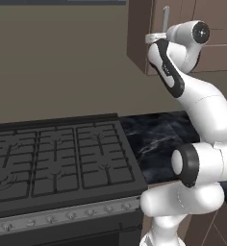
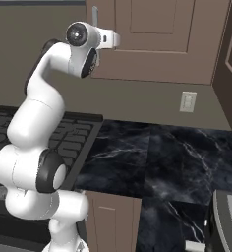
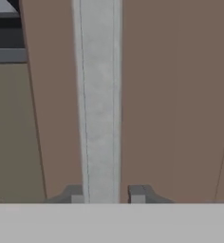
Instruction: The dining table condiment station is running low on syrup bottle. Refill the condiment station by opening the cabinet and taking the syrup bottle from the cabinet and placing it on the dining table.
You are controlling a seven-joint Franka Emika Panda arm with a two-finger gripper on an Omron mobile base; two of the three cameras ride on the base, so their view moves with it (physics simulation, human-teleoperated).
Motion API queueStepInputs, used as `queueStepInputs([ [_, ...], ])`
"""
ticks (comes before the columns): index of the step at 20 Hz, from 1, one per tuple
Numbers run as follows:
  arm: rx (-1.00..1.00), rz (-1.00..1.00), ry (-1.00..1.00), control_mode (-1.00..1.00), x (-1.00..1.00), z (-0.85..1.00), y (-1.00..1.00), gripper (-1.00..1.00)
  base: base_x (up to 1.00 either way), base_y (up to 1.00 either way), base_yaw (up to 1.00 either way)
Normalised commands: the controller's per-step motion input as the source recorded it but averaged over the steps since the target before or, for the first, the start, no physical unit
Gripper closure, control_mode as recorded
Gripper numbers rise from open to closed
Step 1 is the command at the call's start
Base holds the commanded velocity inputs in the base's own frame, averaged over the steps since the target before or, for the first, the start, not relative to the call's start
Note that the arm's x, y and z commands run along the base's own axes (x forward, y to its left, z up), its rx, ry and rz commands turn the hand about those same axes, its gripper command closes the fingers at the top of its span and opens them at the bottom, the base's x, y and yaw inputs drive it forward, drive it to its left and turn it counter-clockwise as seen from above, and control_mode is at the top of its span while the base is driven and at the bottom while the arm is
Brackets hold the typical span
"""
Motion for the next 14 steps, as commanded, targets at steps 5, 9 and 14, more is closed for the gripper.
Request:
queueStepInputs([
  [5,0.0,0.0,-0.11,-1.0,-0.54,0.0,-0.06,1.0,0.0,0.0,0.0],
  [9,0.01,-0.01,-0.15,-1.0,-1.0,-0.01,-0.35,1.0,0.0,0.0,0.0],
  [14,0.1,0.0,-0.05,-1.0,-1.0,0.0,-0.61,1.0,0.0,0.0,0.0],
])
